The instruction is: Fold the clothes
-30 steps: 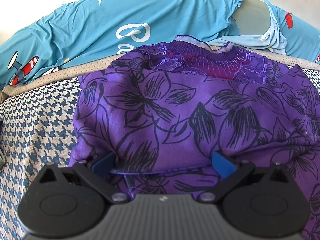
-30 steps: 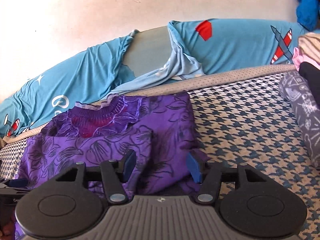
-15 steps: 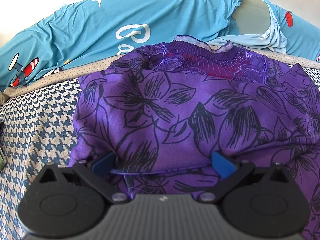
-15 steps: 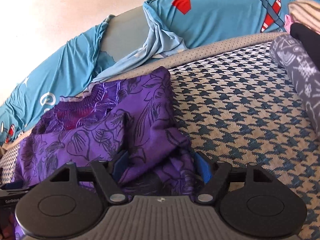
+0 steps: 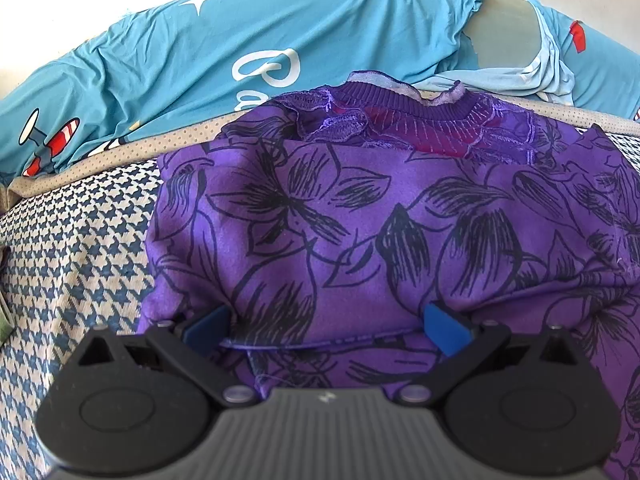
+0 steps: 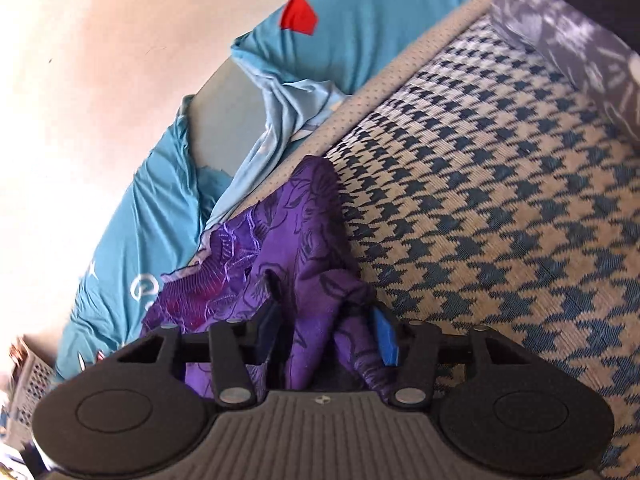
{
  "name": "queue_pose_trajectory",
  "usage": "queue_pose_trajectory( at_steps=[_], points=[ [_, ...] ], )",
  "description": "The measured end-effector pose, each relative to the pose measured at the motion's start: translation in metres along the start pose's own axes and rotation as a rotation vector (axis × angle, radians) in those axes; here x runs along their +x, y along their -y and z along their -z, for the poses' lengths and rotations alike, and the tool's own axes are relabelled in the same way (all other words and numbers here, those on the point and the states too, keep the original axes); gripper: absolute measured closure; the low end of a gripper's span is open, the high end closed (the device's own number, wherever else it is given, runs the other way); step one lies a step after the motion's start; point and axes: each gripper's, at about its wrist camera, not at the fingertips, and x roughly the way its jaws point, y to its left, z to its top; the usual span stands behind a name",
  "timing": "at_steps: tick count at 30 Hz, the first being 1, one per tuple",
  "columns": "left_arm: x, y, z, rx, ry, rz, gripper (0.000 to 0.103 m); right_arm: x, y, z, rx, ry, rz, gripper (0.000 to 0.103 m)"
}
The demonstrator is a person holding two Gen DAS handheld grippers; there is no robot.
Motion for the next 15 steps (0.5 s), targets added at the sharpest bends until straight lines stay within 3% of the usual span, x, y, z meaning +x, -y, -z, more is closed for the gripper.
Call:
queue_pose_trajectory(
  at_steps=[5,11,15],
  points=[
    [0.000,0.000,0.001,0.003,0.003,-0.002,0.000,0.001,-0.011,0.003,-0.056,-0.003,-0.025,0.030],
    [0.000,0.000,0.001,0.006,0.004,-0.001,0.000,0.012,-0.029,0.019,-0.255,0.003,0.049,0.024],
    [0.000,0.001,0.001,0.008,0.005,-0.001,0.000,0.020,-0.040,0.030,-0.354,0.028,0.102,0.029]
  ],
)
